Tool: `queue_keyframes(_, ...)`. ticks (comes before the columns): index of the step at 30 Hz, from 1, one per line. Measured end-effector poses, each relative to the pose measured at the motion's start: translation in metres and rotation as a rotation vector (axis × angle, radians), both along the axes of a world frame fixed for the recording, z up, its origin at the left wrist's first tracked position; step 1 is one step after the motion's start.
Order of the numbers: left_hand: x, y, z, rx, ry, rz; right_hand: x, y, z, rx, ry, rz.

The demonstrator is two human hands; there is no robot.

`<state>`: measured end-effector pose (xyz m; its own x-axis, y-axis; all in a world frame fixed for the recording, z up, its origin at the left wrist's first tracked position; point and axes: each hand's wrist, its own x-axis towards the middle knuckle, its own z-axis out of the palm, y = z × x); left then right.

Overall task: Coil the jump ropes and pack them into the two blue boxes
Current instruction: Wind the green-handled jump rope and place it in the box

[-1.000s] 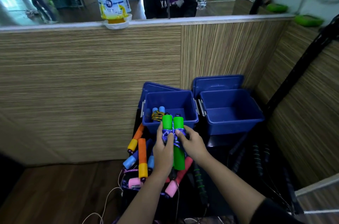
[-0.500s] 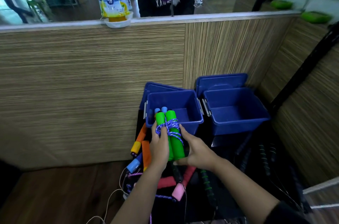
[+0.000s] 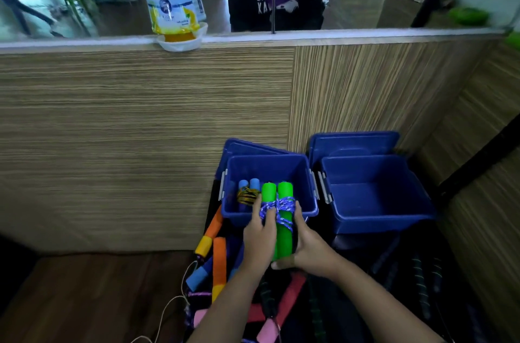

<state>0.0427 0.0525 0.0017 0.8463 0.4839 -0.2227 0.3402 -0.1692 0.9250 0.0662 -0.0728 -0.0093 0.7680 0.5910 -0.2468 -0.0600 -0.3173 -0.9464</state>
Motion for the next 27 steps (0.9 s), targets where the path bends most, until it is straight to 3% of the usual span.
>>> queue_keyframes(4,0.036,0.020,-0.004,-0.094,-0.031,-0.087,0.055,0.007,0.008,0.006,-0.026,-0.073)
queue_keyframes(5,0.045,0.030,-0.010,0.039,-0.024,-0.146,0.070,0.009,0.010,-0.002,-0.019,-0.095)
queue_keyframes(8,0.061,0.062,-0.033,0.786,-0.011,-0.185,0.107,0.019,0.004,0.003,0.051,-0.141)
queue_keyframes(9,0.062,0.070,-0.041,0.890,-0.027,-0.217,0.117,0.023,-0.002,-0.022,0.066,-0.158)
queue_keyframes(15,0.064,0.088,-0.074,1.090,0.058,-0.305,0.143,0.046,-0.057,-0.299,0.098,-0.121)
queue_keyframes(22,0.069,0.085,-0.081,1.150,-0.047,-0.217,0.156,0.069,-0.078,-0.690,0.023,0.083)
queue_keyframes(27,0.069,0.085,-0.081,1.153,0.014,-0.239,0.153,0.084,-0.081,-0.872,0.046,0.120)
